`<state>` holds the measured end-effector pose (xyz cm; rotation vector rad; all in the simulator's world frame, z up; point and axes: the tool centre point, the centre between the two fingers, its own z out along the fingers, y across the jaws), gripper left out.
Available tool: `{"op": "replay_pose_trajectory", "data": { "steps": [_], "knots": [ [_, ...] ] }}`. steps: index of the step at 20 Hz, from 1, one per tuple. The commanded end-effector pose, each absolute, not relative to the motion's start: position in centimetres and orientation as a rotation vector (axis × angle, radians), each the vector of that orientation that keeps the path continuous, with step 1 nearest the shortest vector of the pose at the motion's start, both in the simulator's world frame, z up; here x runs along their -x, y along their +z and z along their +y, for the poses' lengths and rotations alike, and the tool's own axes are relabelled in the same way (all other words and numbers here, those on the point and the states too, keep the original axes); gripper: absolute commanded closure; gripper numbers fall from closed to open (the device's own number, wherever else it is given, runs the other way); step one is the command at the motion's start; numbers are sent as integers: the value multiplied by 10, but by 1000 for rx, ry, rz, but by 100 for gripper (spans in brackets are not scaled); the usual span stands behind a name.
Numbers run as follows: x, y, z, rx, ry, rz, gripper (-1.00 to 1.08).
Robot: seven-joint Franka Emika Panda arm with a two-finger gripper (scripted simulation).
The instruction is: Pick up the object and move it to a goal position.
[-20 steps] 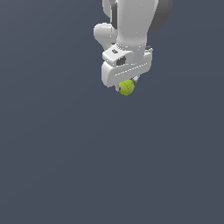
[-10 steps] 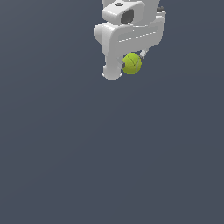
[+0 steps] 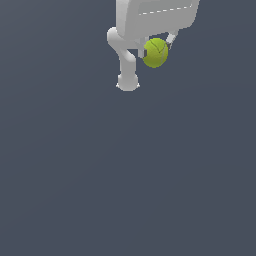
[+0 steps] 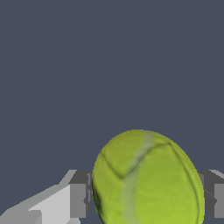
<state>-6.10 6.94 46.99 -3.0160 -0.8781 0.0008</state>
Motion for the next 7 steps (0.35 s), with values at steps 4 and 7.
{"op": "replay_pose_trajectory", "data": {
  "steps": [4,7],
  "knots": [
    [59,482,70,3016,0,-878,108],
    [59,484,71,3016,0,-878,108]
  ]
}}
